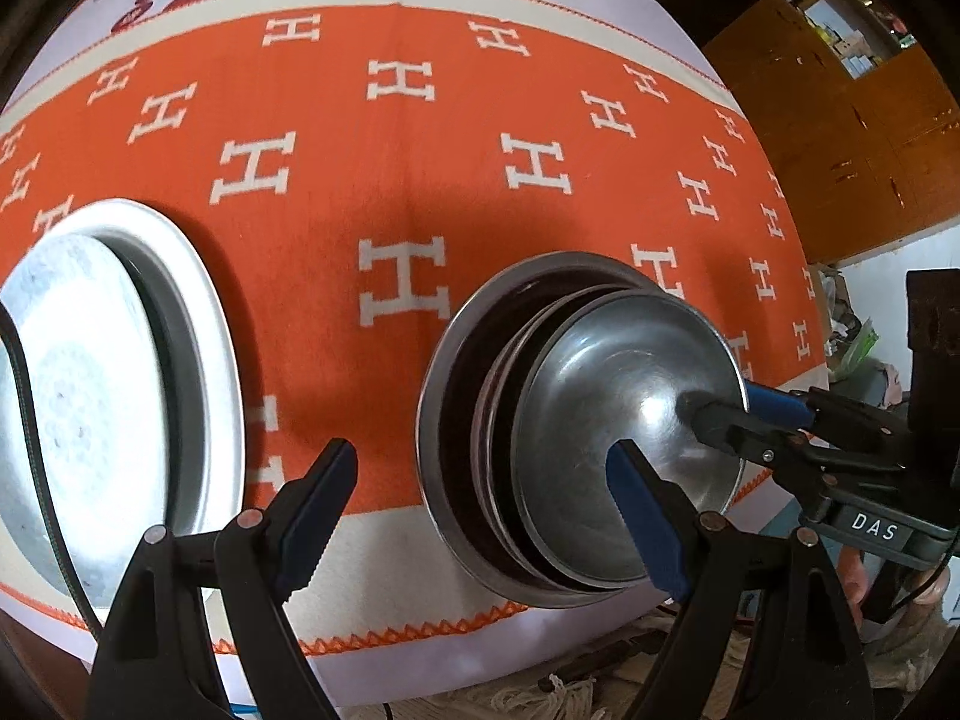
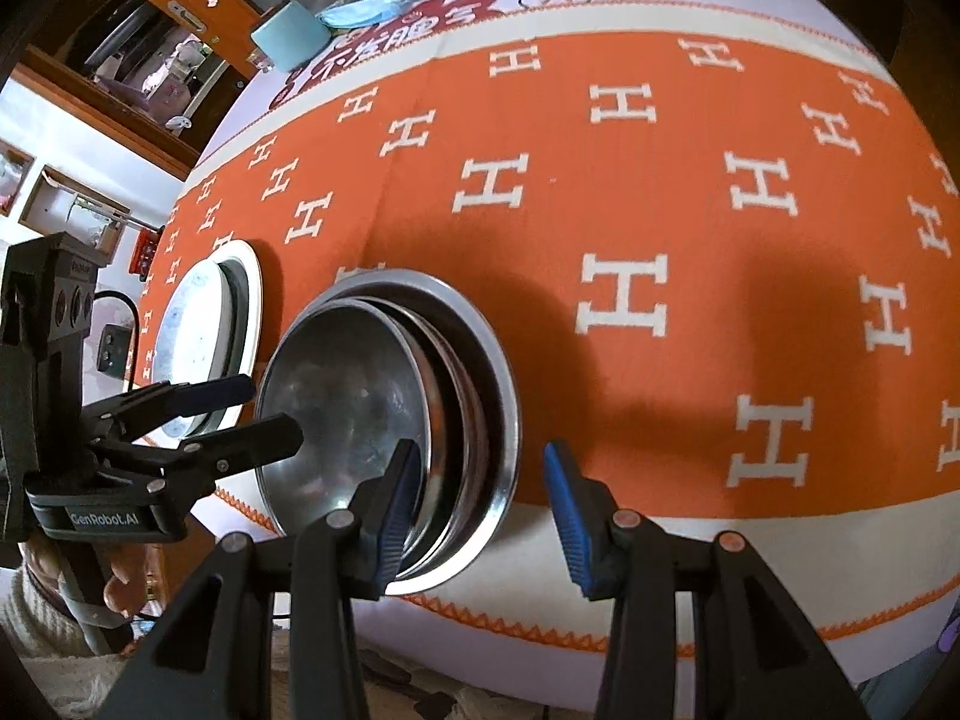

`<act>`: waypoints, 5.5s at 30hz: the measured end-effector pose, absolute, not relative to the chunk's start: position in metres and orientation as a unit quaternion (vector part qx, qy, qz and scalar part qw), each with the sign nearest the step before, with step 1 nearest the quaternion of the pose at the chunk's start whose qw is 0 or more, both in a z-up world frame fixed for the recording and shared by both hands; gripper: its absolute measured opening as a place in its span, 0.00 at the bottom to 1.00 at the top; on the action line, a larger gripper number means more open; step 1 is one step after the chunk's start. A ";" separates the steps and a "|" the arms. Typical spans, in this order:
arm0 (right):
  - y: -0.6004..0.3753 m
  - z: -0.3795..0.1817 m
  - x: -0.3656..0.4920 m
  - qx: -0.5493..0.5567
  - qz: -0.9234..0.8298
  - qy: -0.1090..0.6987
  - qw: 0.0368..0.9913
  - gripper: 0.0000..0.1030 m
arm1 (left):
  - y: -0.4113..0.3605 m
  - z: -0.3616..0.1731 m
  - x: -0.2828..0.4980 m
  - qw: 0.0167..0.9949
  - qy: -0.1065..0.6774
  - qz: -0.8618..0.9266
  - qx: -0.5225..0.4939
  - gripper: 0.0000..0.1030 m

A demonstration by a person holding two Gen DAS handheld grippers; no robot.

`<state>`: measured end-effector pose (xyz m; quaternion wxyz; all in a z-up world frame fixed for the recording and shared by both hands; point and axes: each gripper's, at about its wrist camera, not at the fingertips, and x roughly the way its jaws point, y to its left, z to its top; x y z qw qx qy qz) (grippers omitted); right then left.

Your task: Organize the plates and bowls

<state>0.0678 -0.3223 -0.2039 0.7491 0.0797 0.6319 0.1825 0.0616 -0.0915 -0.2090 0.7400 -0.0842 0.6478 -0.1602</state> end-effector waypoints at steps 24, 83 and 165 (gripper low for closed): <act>-0.318 -0.211 0.071 0.087 0.190 0.660 0.722 0.33 | -0.095 -0.223 0.062 0.700 0.685 -0.181 -0.090 0.41; -0.169 -0.160 0.099 0.002 0.239 0.669 0.704 0.23 | 0.054 -0.163 0.040 0.739 0.651 -0.070 -0.160 0.41; -0.075 -0.121 0.040 0.035 0.158 0.563 0.810 0.38 | 0.132 -0.107 0.030 0.829 0.555 -0.071 -0.016 0.76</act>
